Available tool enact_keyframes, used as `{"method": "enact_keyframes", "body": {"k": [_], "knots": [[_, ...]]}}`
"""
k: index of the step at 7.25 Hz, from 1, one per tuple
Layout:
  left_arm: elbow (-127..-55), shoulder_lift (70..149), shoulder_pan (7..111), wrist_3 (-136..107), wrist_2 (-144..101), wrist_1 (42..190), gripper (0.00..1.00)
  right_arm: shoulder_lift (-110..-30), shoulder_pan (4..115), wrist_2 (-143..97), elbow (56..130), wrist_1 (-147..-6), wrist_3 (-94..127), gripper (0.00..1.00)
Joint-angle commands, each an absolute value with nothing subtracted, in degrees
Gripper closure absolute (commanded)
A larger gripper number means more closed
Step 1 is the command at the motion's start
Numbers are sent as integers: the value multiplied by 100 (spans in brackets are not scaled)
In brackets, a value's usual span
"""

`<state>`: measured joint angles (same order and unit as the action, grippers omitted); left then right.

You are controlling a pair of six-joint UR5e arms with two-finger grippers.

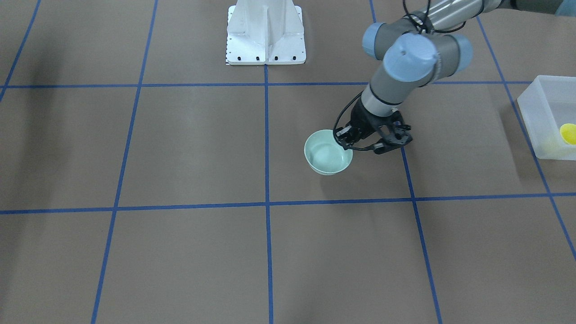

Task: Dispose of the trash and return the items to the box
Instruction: 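Lift the green bowl and carry it off the table toward the white bin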

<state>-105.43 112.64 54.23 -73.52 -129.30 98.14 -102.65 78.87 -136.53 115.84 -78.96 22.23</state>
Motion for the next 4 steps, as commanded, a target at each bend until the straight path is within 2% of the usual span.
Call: {"method": "enact_keyframes", "body": {"k": [1, 2, 3, 4], "knots": [[-11160, 10219, 6682, -4666, -13096, 9083, 100, -10274, 7840, -13457, 11628, -7893, 2312, 0], [-11127, 9369, 7358, -2596, -13087, 8966, 100, -10274, 7840, -13456, 11628, -7893, 2312, 0], [-10666, 8934, 8218, -809, -13113, 8947, 100, -10274, 7840, -13456, 11628, -7893, 2312, 0], [-9991, 8895, 8992, 436, -13131, 8965, 100, -10274, 7840, -13456, 11628, -7893, 2320, 0]]}}
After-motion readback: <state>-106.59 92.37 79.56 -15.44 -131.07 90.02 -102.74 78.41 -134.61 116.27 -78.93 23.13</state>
